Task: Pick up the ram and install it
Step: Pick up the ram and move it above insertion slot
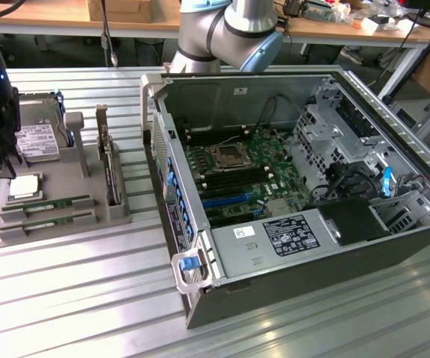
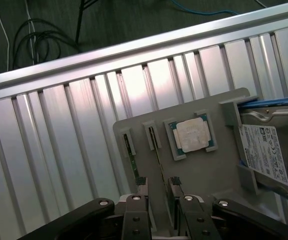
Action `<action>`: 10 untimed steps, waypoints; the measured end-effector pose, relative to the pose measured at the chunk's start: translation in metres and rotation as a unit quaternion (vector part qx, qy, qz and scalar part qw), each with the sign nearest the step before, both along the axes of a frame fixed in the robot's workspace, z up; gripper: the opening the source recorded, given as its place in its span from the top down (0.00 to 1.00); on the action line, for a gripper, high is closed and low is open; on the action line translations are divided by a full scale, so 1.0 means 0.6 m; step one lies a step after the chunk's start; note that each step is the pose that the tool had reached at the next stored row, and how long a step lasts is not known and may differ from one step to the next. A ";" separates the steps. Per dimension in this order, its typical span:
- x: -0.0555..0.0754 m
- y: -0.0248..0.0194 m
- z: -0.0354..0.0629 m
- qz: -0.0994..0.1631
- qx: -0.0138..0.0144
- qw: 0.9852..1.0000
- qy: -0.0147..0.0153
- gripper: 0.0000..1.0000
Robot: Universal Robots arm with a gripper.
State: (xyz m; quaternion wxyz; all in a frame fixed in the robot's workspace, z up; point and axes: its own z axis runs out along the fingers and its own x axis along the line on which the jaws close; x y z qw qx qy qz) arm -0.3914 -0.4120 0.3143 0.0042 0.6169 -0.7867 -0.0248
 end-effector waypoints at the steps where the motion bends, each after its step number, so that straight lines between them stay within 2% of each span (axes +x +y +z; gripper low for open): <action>1: 0.000 0.0000 -0.001 0.001 0.000 1.000 0.000 0.70; 10: 0.014 -0.0001 -0.010 0.017 0.000 1.000 0.000 0.70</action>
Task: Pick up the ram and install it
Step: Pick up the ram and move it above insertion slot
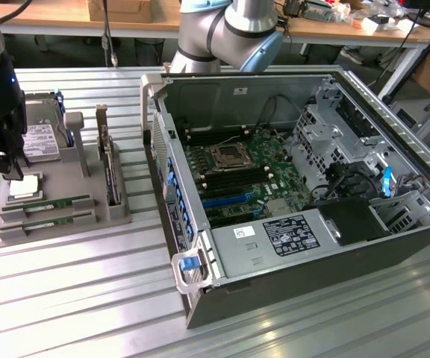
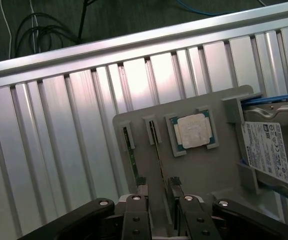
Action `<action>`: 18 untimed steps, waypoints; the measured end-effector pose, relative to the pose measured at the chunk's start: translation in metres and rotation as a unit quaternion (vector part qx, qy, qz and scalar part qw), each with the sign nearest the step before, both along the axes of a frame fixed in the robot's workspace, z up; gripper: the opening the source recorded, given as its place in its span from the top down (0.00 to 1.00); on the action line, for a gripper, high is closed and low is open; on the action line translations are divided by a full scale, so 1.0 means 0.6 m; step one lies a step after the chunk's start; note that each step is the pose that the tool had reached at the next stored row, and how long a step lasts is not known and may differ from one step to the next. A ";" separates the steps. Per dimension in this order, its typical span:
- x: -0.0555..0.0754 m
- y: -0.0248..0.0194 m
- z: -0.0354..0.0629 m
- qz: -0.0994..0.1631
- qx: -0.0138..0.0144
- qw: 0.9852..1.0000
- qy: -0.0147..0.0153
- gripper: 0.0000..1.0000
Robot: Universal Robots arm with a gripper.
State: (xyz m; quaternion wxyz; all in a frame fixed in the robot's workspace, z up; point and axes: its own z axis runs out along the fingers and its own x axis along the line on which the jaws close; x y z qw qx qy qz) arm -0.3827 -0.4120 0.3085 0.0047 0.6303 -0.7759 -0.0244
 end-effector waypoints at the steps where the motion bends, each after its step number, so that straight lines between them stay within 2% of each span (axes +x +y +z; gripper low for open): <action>1: 0.001 -0.0004 -0.001 0.002 0.000 1.000 0.000 0.70; 4: 0.001 -0.0023 -0.005 0.016 0.000 1.000 0.000 0.70; 6: 0.001 -0.0028 -0.007 0.035 0.000 0.999 0.000 0.70; 11: 0.002 -0.0063 -0.012 0.036 0.000 0.999 0.000 0.70; 15: 0.008 -0.0070 -0.018 0.063 0.000 0.998 0.000 0.70; 18: 0.009 -0.0106 -0.020 0.070 0.000 0.998 0.000 0.70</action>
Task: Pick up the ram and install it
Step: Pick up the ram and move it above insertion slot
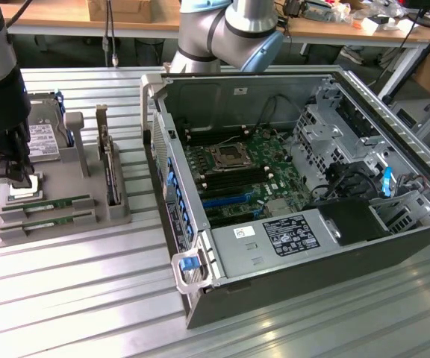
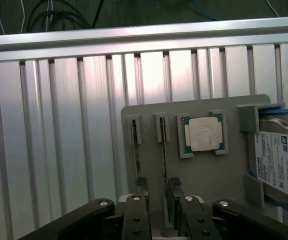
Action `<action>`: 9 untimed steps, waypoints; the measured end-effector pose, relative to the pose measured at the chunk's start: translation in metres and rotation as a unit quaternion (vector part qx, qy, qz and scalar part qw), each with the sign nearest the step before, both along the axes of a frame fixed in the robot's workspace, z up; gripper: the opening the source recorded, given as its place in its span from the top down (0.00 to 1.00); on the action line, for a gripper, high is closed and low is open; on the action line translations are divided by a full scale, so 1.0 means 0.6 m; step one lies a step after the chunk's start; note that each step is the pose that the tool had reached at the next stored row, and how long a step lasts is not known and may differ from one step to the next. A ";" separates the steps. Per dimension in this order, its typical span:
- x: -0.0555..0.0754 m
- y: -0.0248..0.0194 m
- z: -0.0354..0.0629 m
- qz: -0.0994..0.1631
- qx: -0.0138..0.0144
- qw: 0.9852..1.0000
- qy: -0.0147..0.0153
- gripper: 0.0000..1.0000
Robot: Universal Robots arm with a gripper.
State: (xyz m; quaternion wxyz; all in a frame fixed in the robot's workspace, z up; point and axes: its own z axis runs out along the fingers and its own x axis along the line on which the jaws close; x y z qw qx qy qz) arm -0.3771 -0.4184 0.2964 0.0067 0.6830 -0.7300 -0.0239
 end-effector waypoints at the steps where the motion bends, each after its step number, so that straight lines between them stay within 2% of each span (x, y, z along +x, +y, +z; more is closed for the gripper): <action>1: 0.000 -0.0013 -0.001 0.001 0.000 1.000 0.000 0.70; 5: 0.002 -0.0057 -0.004 0.005 0.000 1.000 0.000 0.70; 9: 0.005 -0.0070 -0.007 0.008 0.000 1.000 0.000 0.70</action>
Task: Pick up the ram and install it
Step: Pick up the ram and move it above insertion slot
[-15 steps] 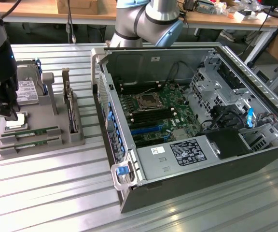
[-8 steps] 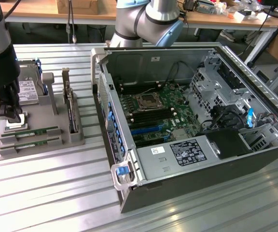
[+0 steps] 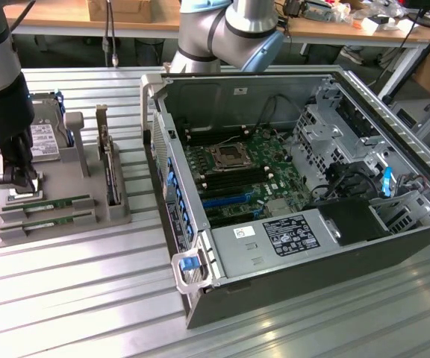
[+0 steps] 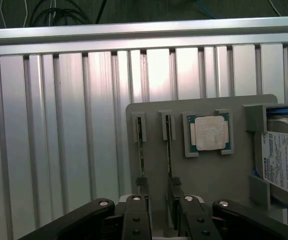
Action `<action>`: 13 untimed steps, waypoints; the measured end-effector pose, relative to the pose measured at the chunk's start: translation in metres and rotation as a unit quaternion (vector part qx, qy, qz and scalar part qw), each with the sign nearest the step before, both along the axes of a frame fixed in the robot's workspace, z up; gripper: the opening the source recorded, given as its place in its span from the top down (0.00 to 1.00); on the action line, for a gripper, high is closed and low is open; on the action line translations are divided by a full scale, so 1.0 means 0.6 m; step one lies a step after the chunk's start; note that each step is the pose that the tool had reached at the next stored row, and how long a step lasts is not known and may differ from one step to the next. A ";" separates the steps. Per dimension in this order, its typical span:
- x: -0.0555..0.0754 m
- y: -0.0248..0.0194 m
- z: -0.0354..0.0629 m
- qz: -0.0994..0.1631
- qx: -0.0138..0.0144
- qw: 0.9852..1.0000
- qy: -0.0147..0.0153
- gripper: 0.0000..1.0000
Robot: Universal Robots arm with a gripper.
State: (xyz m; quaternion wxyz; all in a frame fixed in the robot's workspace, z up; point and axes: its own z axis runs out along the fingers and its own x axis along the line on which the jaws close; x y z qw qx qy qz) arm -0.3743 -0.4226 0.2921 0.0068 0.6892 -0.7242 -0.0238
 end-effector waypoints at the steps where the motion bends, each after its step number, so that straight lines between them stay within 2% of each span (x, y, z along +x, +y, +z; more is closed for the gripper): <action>1: 0.001 0.0000 -0.001 0.000 0.000 1.000 0.000 0.70; 13: 0.007 -0.0002 -0.013 0.000 0.000 1.000 0.000 0.70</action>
